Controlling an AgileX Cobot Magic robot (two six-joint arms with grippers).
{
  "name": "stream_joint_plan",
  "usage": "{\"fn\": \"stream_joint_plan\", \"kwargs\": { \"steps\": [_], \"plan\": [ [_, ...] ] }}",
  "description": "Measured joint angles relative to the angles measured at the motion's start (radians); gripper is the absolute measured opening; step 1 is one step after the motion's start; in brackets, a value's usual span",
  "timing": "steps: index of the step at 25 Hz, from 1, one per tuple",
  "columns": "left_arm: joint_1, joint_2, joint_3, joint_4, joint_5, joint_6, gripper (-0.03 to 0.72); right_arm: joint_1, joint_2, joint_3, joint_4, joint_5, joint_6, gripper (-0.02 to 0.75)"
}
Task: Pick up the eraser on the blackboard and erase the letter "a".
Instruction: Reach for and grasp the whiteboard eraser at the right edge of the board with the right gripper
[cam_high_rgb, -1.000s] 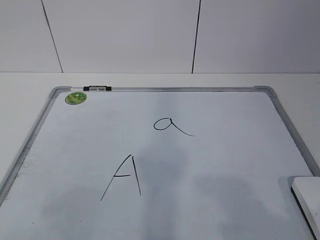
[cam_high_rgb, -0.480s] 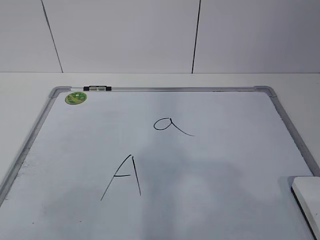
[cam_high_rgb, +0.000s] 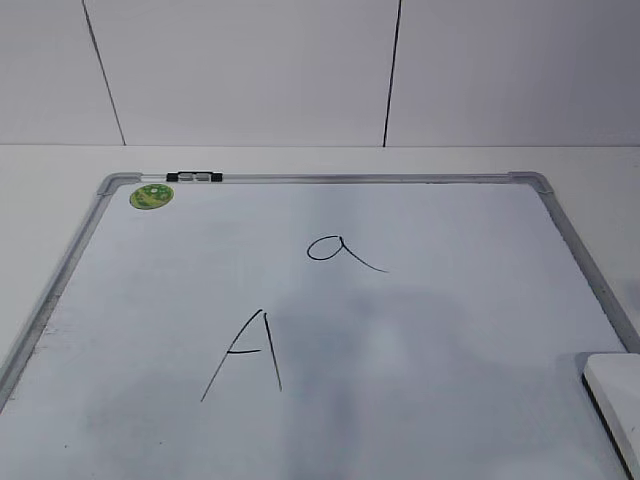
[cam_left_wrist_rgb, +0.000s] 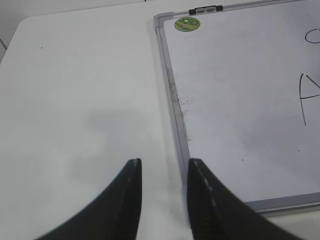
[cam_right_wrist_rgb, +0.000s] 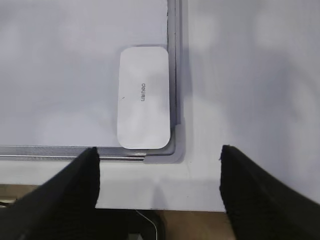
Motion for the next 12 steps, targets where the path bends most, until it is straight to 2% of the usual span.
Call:
{"fn": "stream_joint_plan", "kwargs": {
  "steps": [12],
  "plan": [
    [0.0,0.0,0.0,0.0,0.0,0.0,0.235,0.0,0.158,0.0,0.035,0.0,-0.017,0.592]
  ]
}}
